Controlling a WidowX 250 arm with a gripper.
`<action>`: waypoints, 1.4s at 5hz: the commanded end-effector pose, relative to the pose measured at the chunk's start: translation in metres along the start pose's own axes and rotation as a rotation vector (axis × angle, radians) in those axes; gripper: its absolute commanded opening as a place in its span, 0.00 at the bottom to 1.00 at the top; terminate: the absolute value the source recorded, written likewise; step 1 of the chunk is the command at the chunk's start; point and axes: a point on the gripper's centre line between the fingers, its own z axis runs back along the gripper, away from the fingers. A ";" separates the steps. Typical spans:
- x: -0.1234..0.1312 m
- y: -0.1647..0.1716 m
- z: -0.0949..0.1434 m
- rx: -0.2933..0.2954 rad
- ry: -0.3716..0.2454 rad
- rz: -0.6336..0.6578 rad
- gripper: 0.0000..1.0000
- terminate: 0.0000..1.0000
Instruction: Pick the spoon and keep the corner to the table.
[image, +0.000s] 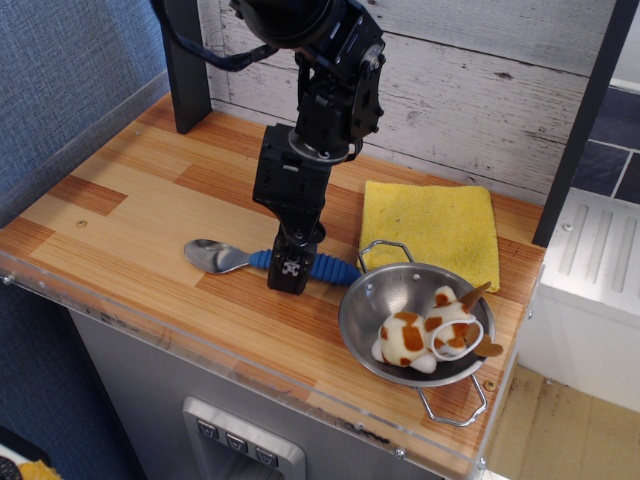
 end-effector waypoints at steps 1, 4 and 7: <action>0.003 -0.002 0.007 -0.043 0.035 0.012 0.00 0.00; 0.006 0.012 0.020 -0.065 0.022 -0.004 0.00 0.00; 0.045 -0.001 0.076 -0.170 0.107 0.117 0.00 0.00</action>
